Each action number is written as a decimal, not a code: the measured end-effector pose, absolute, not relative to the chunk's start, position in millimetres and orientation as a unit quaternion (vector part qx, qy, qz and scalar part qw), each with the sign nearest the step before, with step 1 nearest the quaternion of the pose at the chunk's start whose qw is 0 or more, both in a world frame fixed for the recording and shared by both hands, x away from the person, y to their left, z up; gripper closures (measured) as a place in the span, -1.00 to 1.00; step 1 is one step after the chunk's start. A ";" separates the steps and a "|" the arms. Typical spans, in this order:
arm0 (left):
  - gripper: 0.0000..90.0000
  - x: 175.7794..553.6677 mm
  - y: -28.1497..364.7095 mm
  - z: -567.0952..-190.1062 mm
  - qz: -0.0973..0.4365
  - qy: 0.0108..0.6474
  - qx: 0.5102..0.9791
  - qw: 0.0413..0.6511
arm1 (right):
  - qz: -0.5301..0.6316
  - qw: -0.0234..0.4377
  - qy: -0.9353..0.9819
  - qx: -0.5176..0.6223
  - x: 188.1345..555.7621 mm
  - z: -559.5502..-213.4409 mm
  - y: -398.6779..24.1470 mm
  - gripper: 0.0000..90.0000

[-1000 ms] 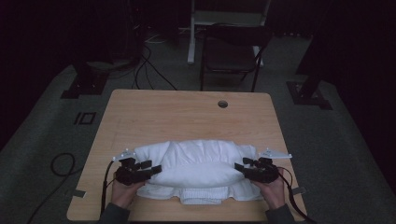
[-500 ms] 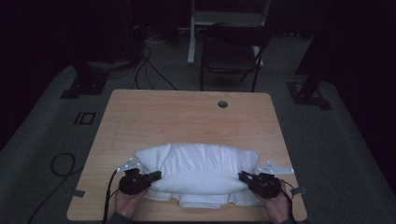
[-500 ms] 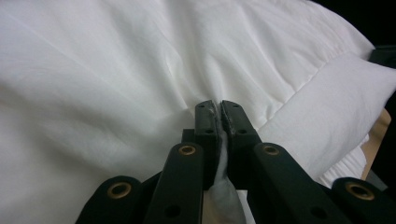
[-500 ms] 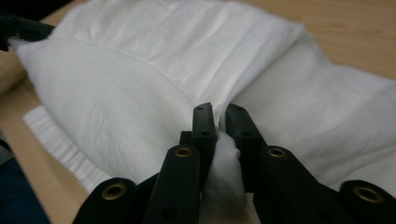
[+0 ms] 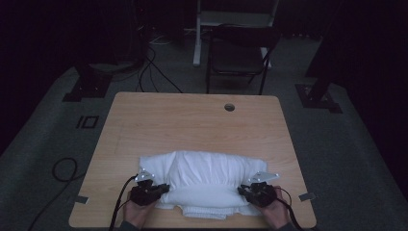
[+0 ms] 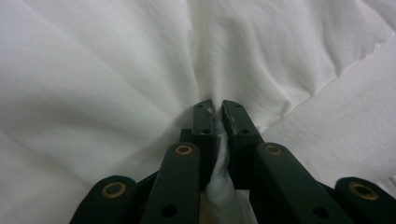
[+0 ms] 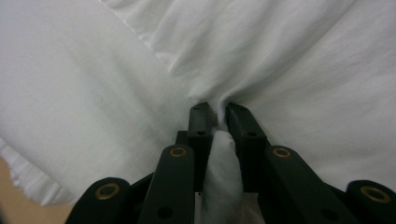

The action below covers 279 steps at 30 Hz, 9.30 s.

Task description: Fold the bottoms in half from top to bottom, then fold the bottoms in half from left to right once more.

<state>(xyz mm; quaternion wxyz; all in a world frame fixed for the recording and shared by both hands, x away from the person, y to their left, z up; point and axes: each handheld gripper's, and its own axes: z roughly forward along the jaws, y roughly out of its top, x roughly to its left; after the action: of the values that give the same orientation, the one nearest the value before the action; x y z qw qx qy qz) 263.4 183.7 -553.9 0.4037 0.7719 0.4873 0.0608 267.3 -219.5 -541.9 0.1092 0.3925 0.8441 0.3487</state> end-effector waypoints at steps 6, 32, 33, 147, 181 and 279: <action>0.86 295.2 181.6 -553.8 0.095 0.512 0.754 0.401 | 0.349 0.133 0.836 0.402 303.6 -543.4 -211.4 0.74; 0.11 323.3 216.9 -529.7 0.100 0.568 0.683 0.448 | 0.410 0.141 0.769 0.471 351.3 -526.5 -223.9 0.09; 0.08 319.4 219.5 -527.2 0.097 0.567 0.682 0.452 | 0.414 0.138 0.765 0.474 347.2 -523.8 -226.6 0.09; 0.88 355.1 246.4 -477.6 0.059 0.565 0.616 0.546 | 0.399 0.174 0.834 0.339 358.6 -540.6 -92.8 0.52; 0.87 360.0 188.6 -423.3 0.090 0.479 0.681 0.547 | 0.423 0.129 0.835 0.326 342.9 -524.1 -88.9 0.14; 0.36 393.1 31.2 -486.4 0.148 0.376 0.813 0.419 | 0.424 0.165 0.758 0.467 384.8 -462.2 -191.8 -0.16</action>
<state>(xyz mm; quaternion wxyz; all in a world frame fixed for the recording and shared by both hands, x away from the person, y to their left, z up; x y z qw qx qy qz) 393.1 31.2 -486.4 0.4189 0.8131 0.3761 0.1483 384.8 -191.8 -462.2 0.1650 0.4673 0.7582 0.4237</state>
